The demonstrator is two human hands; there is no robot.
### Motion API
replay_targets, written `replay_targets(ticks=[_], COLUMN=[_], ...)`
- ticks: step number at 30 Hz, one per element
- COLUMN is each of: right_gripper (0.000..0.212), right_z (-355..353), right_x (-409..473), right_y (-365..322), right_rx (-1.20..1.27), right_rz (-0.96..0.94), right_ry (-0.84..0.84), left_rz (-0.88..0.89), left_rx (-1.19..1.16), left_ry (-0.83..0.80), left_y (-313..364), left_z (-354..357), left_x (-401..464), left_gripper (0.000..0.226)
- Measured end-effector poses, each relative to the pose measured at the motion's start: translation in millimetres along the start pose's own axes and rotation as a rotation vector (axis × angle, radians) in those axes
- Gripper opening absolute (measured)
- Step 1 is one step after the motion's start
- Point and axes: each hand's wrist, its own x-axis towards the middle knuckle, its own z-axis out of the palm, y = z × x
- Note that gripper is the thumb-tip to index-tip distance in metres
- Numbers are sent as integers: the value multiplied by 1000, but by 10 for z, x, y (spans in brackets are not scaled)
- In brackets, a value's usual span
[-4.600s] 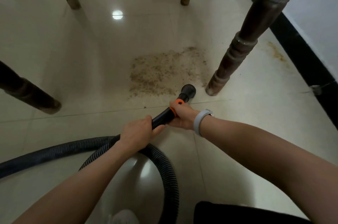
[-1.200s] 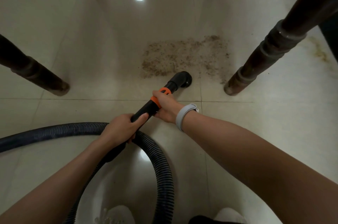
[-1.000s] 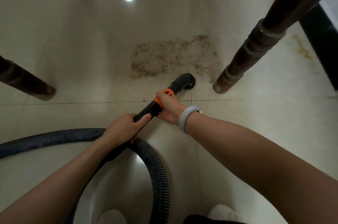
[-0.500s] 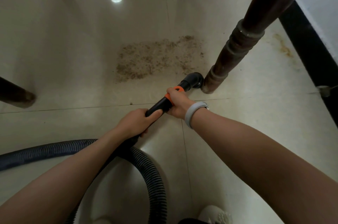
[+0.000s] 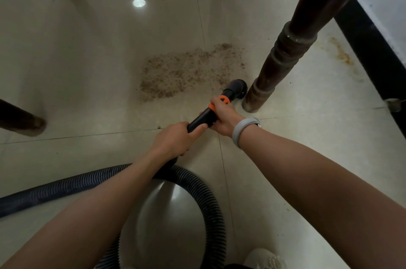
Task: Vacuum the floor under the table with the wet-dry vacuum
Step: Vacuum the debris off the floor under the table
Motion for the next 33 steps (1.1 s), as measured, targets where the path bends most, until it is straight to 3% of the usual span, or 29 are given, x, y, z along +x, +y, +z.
replay_targets(ticks=[12,19,22,26,30,33], right_gripper=[10,16,31,30,43,38], right_z=[546,1193,1537,1958,2203,2247], right_x=[-181,-277,-350,-438,-461,-434], right_y=[327,714,875,1045,1251,1317], right_rx=[-108,-253,-276,-306,-329,-319], right_rz=[44,89,83,105,142,138], right_ry=[-125,-260,-333,-432,-456,-430], left_rz=[-96,-250,-315,-407,-485,-489], left_rx=[-105,-262,-345,-454,-511,-563], left_ry=[135,239,306,386,388,357], left_y=[-531,-1082,-1320,-1605,-1771,-1808], left_z=[-123,-255,-342,-455,-487,-497], left_x=[-445,-845,-1005,-1163,-1240,-1239], left_gripper=[48,49,47,52,54,55])
